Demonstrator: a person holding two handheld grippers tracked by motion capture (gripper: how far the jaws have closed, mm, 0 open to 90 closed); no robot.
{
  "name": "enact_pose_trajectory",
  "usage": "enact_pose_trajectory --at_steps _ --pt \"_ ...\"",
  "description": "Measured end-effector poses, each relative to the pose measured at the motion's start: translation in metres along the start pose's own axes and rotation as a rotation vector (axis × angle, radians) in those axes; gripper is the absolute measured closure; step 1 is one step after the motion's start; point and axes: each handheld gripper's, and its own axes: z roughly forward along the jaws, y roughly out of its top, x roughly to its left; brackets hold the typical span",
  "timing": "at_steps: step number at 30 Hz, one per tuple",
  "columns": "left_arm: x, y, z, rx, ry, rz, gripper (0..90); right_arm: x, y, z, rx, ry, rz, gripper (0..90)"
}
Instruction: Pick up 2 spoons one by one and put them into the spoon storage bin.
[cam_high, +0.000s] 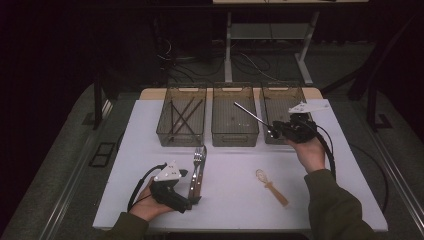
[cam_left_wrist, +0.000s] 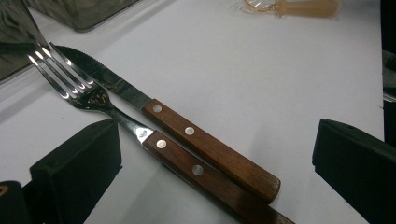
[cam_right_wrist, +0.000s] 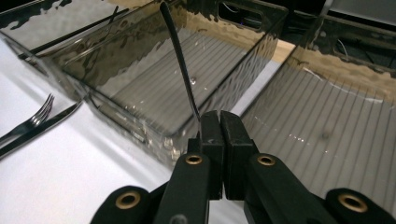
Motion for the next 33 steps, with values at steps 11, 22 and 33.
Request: enact_pose_trajectory --at_steps 11,22,33 --pt "-0.001 0.000 0.000 -0.012 -0.002 -0.002 0.2 0.015 0.024 0.038 0.034 -0.028 -0.014 89.1" --pt "-0.001 0.001 -0.001 -0.017 -0.006 0.006 0.1 0.028 0.030 0.075 0.086 -0.027 -0.042 89.0" --pt "-0.002 0.001 -0.001 -0.008 -0.011 0.008 0.1 0.034 0.028 0.095 0.150 -0.047 -0.071 86.5"
